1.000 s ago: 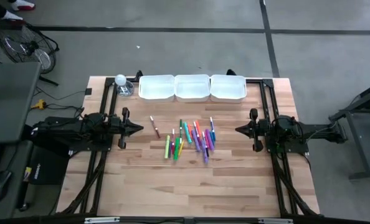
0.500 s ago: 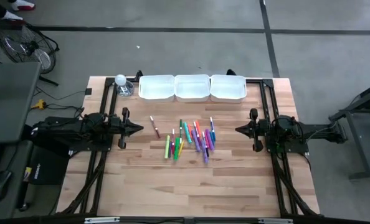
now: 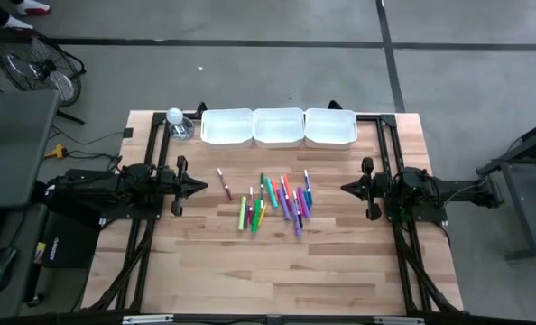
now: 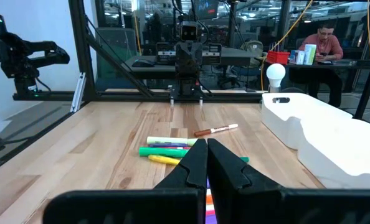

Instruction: Pick & Place Markers

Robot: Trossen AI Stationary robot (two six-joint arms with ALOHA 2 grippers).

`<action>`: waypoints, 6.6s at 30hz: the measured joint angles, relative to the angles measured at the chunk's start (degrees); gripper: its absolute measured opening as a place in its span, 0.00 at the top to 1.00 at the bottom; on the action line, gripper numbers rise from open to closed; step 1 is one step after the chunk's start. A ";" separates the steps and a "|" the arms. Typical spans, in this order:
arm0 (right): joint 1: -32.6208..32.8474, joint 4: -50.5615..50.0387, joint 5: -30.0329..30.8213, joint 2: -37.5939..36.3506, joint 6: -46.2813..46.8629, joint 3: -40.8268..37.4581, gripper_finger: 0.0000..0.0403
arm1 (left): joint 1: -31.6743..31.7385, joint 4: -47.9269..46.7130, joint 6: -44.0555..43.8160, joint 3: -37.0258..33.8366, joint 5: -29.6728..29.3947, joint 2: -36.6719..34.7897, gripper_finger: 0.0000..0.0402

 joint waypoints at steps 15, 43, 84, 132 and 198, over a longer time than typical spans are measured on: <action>0.00 -0.01 0.00 0.01 0.00 0.00 1.00 | -0.02 0.00 -0.01 0.00 0.00 -0.02 1.00; 0.02 0.32 0.01 -0.01 7.44 0.00 1.00 | 0.00 0.00 -0.01 0.00 0.01 -0.02 1.00; -16.87 -29.96 1.59 73.61 48.26 53.83 1.00 | -0.02 0.00 -0.01 0.00 0.01 0.00 1.00; -16.87 -44.80 0.59 97.47 55.17 64.19 0.37 | 0.00 0.00 -0.01 0.00 0.00 0.00 1.00; -14.16 -45.97 -3.78 109.73 55.19 68.19 0.88 | -0.01 0.00 -0.01 0.00 0.01 -0.02 1.00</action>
